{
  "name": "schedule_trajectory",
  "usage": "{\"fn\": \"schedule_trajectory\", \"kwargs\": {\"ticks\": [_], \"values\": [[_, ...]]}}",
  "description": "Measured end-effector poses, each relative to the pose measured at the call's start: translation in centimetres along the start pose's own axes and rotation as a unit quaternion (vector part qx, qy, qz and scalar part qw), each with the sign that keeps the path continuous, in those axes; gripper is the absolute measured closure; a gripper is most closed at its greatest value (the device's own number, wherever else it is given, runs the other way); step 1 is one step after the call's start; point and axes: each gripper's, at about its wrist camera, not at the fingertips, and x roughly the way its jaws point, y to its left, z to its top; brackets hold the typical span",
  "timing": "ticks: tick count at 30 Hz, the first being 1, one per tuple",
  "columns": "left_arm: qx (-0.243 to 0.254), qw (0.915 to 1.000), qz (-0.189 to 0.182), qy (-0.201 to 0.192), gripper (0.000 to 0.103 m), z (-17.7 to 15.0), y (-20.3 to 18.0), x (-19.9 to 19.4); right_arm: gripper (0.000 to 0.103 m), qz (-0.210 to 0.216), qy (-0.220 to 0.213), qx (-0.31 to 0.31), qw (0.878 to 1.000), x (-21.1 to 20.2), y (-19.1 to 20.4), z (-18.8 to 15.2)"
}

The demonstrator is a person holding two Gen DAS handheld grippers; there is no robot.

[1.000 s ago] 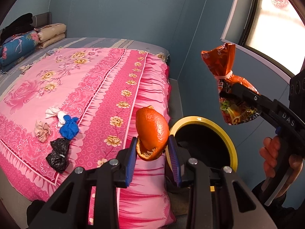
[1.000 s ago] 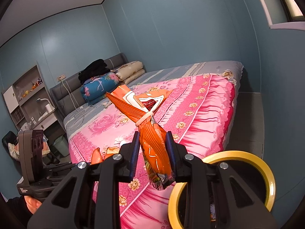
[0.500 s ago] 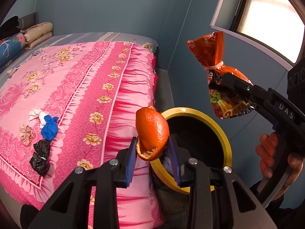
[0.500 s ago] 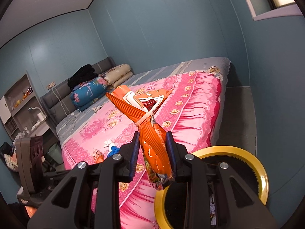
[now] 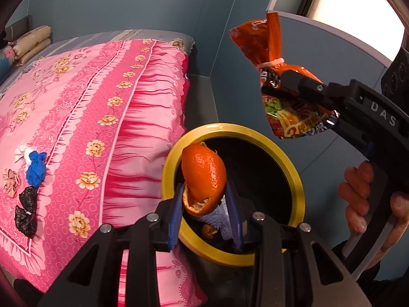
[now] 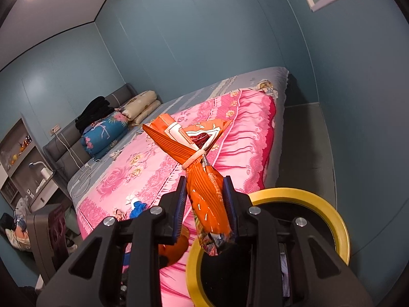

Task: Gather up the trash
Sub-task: 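Carry the orange peel with the left tool while the right tool carries the wrapper to the bin, then open the left tool over the bin while the right tool releases the wrapper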

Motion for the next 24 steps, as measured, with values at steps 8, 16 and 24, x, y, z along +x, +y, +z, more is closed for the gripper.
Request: {"fn": "schedule_trajectory", "kwargs": {"ticks": [8,16,24], "values": [[0.001,0.9997,-0.011,0.023,0.072,-0.7,-0.9,1.9,0.074,-0.003,0.009,0.024,1.0,0.6,-2.1,-0.4],[0.007,0.9994,-0.032,0.012,0.072,-1.0,-1.5,1.3,0.071,-0.003,0.002,0.038,0.999,0.5,-3.1,-0.4],[0.004,0.9997,-0.025,-0.006,0.04,-1.0,-0.8,-0.1,0.05,-0.02,-0.023,0.064,0.997,-0.7,-4.7,0.0]]}}
